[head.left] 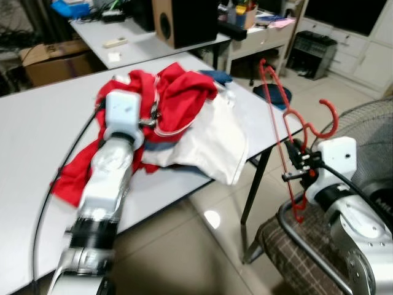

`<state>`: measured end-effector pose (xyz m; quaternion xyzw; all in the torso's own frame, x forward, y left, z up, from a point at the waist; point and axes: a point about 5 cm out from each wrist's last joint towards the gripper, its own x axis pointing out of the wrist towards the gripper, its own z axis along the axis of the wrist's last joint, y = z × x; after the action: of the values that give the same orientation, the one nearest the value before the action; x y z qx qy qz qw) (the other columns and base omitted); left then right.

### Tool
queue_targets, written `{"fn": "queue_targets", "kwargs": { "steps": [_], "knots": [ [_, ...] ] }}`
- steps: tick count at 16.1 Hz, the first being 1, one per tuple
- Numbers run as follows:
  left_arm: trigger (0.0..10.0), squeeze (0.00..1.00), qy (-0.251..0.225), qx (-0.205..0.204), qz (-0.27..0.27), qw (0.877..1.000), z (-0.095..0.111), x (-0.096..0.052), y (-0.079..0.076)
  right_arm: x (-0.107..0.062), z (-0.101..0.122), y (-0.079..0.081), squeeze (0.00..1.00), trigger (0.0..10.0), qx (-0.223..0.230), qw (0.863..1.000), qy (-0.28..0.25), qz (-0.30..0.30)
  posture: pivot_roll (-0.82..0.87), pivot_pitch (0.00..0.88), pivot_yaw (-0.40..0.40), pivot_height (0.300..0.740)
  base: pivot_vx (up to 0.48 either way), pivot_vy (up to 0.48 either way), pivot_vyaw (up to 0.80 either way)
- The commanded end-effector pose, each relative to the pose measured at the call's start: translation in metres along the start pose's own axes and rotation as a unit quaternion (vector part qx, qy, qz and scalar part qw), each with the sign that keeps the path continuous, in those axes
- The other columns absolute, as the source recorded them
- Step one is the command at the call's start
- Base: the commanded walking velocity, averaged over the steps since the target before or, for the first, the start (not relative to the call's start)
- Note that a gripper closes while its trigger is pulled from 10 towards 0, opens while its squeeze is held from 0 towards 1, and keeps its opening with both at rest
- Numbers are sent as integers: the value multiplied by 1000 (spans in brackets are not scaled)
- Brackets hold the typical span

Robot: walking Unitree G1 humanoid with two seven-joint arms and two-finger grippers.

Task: Hang hanger

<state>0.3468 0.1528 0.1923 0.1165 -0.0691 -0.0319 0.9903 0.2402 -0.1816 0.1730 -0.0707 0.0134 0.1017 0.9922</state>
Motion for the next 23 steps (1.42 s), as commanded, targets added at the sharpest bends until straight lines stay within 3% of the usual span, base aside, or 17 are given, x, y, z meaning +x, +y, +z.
{"fn": "queue_targets", "kwargs": {
  "steps": [1, 2, 3, 5, 7, 8, 9, 10, 11, 13, 16, 19, 20, 22, 23],
  "knots": [
    [10000, 1000, 5, 31, -6, 999, -1, 5, -1, -1, 5, 1, 0, 10000, -4, 1000, -6, 7, -135, 0, 16, 740, 0, 0, 0],
    [10000, 910, 9, 34, -6, 999, -2, 6, -1, -1, 5, 2, 0, 10000, -6, 1000, -5, 8, -135, 0, 19, 740, 0, 0, 0],
    [10000, 0, 23, 23, -11, 999, -6, 10, -3, -1, 4, 3, 0, 10000, -7, 1000, -3, 12, -136, 0, 25, 740, 0, 0, 0],
    [10000, 0, 35, -15, -30, 999, -9, 17, -10, -1, 5, 0, 0, 10000, -13, 1000, -8, -14, -139, 0, 37, 740, 0, 0, 0],
    [10000, 0, 20, -21, -58, 998, -5, 20, -17, -1, 5, -2, 0, 10000, -21, 1000, -11, -16, -140, 0, 42, 740, 0, 0, 0],
    [5804, 0, 18, -18, -73, 997, -4, 21, -21, -2, 5, -2, 0, 10000, -22, 1000, -11, -14, -142, 0, 45, 740, 0, 0, 0],
    [4627, 0, 29, 0, -74, 997, -7, 23, -23, -3, 5, 0, 0, 10000, -20, 1000, -10, -3, -142, 0, 45, 740, 0, 0, 0],
    [4824, 0, 41, 5, -67, 997, -10, 25, -22, -3, 5, 1, 0, 10000, -15, 1000, -7, 9, -142, 0, 45, 740, 0, 0, 0],
    [4000, 0, 55, 6, -54, 997, -14, 27, -18, -3, 5, 3, 0, 10000, -16, 1000, -4, 22, -142, 0, 45, 740, 0, 0, 0],
    [4078, 0, 71, 9, -30, 997, -20, 28, -10, -4, 5, 2, 0, 10000, -25, 999, -1, 36, -152, 0, 58, 740, 0, 0, 0],
    [4588, 0, 70, 24, -7, 997, -21, 30, -3, -2, 8, -5, 0, 10000, -24, 999, -1, 36, -153, 0, 53, 740, 0, 0, 0],
    [3922, 0, 72, 20, -1, 997, -21, 31, -2, 0, 9, -8, 0, 10000, -25, 999, -2, 37, -154, 0, 51, 740, 0, 0, 0],
    [941, 0, 76, 22, 4, 997, -22, 31, 0, 0, 10, -9, 0, 10000, -27, 999, -1, 39, -153, 0, 52, 740, 0, 0, 0],
    [0, 0, 83, 26, 9, 996, -24, 32, 2, 1, 11, -10, 0, 10000, -31, 999, -1, 43, -153, 0, 55, 740, 0, 0, 0],
    [0, 0, 82, 25, 6, 996, -24, 32, 2, 2, 11, -11, 0, 10000, -31, 999, -1, 43, -153, 0, 56, 740, 0, 0, 0]
  ]
}}
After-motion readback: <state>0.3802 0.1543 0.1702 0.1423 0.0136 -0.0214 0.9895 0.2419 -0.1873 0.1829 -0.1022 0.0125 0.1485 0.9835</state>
